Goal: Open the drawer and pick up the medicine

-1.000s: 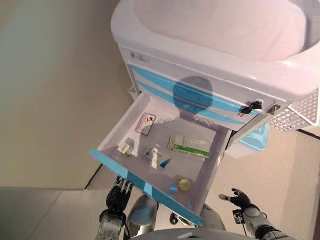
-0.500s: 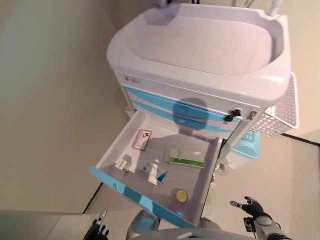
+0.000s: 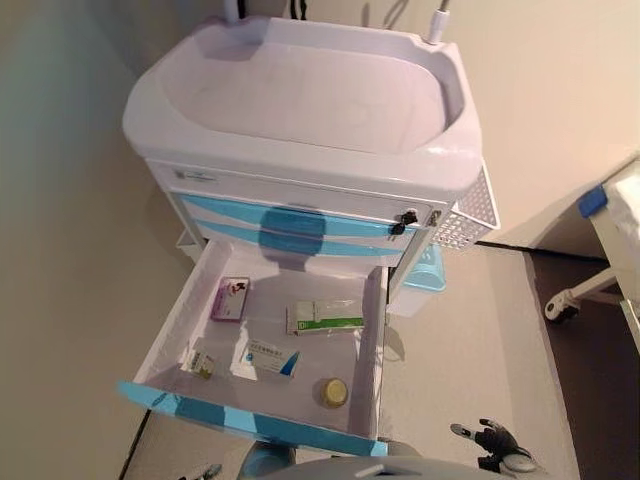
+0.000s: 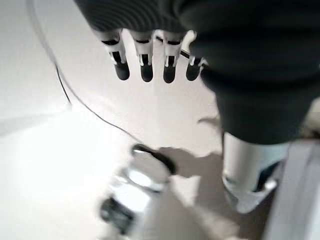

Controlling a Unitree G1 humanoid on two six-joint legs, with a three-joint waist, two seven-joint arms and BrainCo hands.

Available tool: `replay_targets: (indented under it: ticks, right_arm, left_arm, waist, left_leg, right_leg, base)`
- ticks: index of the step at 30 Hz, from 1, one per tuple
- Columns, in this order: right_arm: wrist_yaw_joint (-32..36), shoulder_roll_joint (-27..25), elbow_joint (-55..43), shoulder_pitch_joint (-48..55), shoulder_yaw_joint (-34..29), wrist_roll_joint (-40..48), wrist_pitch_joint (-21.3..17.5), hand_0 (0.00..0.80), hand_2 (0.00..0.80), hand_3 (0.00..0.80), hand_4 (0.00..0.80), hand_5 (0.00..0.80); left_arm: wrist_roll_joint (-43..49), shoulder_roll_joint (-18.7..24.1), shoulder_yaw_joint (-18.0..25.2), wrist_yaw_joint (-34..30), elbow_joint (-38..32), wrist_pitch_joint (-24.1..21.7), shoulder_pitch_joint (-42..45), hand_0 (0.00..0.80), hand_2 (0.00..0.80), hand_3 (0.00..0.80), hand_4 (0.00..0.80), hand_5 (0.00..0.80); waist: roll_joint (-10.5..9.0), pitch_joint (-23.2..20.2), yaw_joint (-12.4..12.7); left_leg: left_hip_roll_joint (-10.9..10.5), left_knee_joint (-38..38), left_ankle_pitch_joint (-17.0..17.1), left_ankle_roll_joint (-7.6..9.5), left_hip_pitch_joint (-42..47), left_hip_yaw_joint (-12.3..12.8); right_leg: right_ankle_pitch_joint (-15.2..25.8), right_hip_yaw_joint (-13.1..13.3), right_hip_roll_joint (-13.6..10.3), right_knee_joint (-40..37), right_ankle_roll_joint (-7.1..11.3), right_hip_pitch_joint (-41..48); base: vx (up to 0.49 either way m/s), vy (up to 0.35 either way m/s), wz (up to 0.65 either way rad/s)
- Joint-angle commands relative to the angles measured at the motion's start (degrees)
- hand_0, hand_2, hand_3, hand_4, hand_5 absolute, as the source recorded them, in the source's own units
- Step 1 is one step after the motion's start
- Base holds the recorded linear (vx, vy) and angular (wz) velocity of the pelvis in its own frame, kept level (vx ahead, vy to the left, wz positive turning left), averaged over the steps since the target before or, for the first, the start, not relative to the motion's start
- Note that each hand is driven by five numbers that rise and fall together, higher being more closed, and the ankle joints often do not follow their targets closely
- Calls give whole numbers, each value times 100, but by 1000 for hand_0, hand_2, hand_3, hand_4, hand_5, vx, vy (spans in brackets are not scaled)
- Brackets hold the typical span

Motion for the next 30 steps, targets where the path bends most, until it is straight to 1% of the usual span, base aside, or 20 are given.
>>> replay_targets:
  ticks: [1,2,3,4,5,6,8,10,13,14,16,17,18,20,21,23,26,28,30]
  right_arm:
    - [-8,-199,-237,-112,165,101,-237,0,0,0,0,0]
    - [6,-328,-813,-20,130,122,-315,0,0,0,0,0]
    - [-6,-403,-1203,54,70,149,-352,0,0,0,0,0]
    - [-6,-405,-1211,61,67,147,-347,0,0,0,0,0]
    - [7,-503,-1780,171,-37,261,-428,0,0,0,0,0]
    - [41,-588,-2314,309,-76,240,-493,0,0,0,0,0]
    - [67,-851,-3266,544,-116,7,-549,0,0,0,0,0]
    - [232,-1141,-4597,837,-253,-47,-658,0,0,0,0,0]
    - [630,-1445,-6086,1094,-394,296,-868,0,0,0,0,0]
    - [816,-1563,-6652,1052,-318,460,-942,0,0,0,0,0]
    - [818,-1564,-6661,1058,-322,461,-935,0,0,0,0,0]
    - [1010,-1680,-7440,926,-178,735,-1016,0,0,0,0,0]
    - [1011,-1680,-7443,926,-179,736,-1013,0,0,0,0,0]
    - [1225,-1784,-7948,820,27,887,-975,0,0,0,0,0]
    - [1431,-1961,-8419,655,293,910,-943,0,0,0,0,0]
    - [1483,-2018,-8559,612,385,978,-922,0,0,0,0,0]
    - [1598,-2200,-8913,227,845,1045,-893,0,0,0,0,0]
    - [1642,-2226,-8986,-209,1238,1009,-835,0,0,0,0,0]
    - [1632,-2146,-8909,-518,1556,964,-768,0,0,0,0,0]
  left_arm:
    - [804,-11,-122,173,15,24,77,0,0,0,0,0]
    - [1203,-26,-310,168,53,48,103,0,0,0,0,0]
    - [1326,-31,-353,189,34,41,117,0,0,0,0,0]
    - [1326,-32,-356,189,34,41,119,0,0,0,0,0]
    - [1542,-37,-435,214,4,18,130,0,0,0,0,0]
    - [1634,-42,-458,226,-6,24,137,0,0,0,0,0]
    - [1849,-17,-481,296,-53,8,158,0,0,0,0,0]
    - [2018,3,-448,304,-45,22,173,0,0,0,0,0]
    - [2192,36,-384,309,33,22,158,0,0,0,0,0]
    - [2230,56,-314,282,125,48,154,0,0,0,0,0]
    - [2231,55,-314,282,126,47,154,0,0,0,0,0]
    - [2285,87,-200,285,243,69,139,0,0,0,0,0]
    - [2286,87,-199,285,244,69,138,0,0,0,0,0]
    - [2340,99,-148,273,305,94,169,0,0,0,0,0]
    - [2393,105,-129,246,349,110,223,0,0,0,0,0]
    - [2423,101,-127,227,347,119,220,0,0,0,0,0]
    - [2479,100,-183,221,357,153,218,0,0,0,0,0]
    - [2503,111,-225,218,351,167,205,0,0,0,0,0]
    - [2530,116,-248,246,333,182,201,0,0,0,0,0]
  waist:
    - [-182,90,-10]
    - [-159,97,-87]
    - [-151,110,-116]
    - [-150,111,-109]
    - [-148,137,-173]
    - [-141,151,-184]
    - [-138,180,-213]
    - [-157,208,-249]
    - [-197,211,-225]
    - [-232,211,-187]
    - [-231,211,-184]
    - [-284,235,-90]
    - [-284,237,-88]
    - [-321,226,-7]
    - [-360,214,80]
    - [-367,216,104]
    - [-384,219,202]
    - [-395,232,265]
    - [-414,245,305]
  left_leg:
    - [-496,-198,-59,510,135,192]
    - [-491,-364,-36,544,259,310]
    - [-487,-401,-32,554,287,360]
    - [-486,-404,-32,554,293,364]
    - [-488,-456,-23,571,323,428]
    - [-485,-485,-19,579,349,474]
    - [-487,-539,-1,591,379,525]
    - [-489,-635,38,591,383,590]
    - [-493,-731,81,583,363,654]
    - [-489,-743,85,585,335,683]
    - [-488,-743,84,585,335,686]
    - [-498,-742,84,592,306,720]
    - [-498,-742,84,592,307,722]
    - [-503,-744,83,591,297,714]
    - [-510,-750,94,578,292,691]
    - [-513,-751,93,573,296,667]
    - [-516,-753,101,549,304,597]
    - [-517,-741,102,538,309,560]
    - [-519,-735,92,536,346,521]
  right_leg:
    - [945,550,-392,-832,945,272]
    - [972,653,-410,-810,987,253]
    - [980,699,-415,-798,1004,243]
    - [979,704,-414,-797,1004,245]
    - [1006,770,-425,-780,1029,208]
    - [1016,819,-432,-768,1041,191]
    - [1045,897,-441,-772,1063,159]
    - [1115,967,-458,-836,1101,125]
    - [1223,1022,-470,-980,1148,74]
    - [1275,1051,-472,-1054,1166,43]
    - [1276,1054,-471,-1055,1166,43]
    - [1334,1101,-470,-1128,1178,28]
    - [1335,1103,-470,-1129,1178,29]
    - [1349,1095,-478,-1171,1178,51]
    - [1341,1043,-485,-1200,1177,91]
    - [1327,1003,-489,-1211,1174,116]
    - [1300,896,-500,-1235,1170,188]
    - [1279,835,-505,-1229,1166,232]
    - [1254,774,-519,-1226,1159,305]
  base:
    - [43,99,-31]
    - [35,101,-28]
    - [35,101,-26]
    - [-1,65,-13]
    - [-8,63,-26]
    - [-10,82,-31]
    - [-17,59,-30]
    - [-38,51,-23]
    - [-49,33,-15]
    - [-42,19,-24]
    - [-25,6,-9]
    - [0,0,0]
    - [-24,2,-11]
    - [12,-13,-14]
    - [17,-18,-4]
    - [5,-6,2]
    - [19,-24,9]
    - [20,-32,21]
    - [30,-32,27]
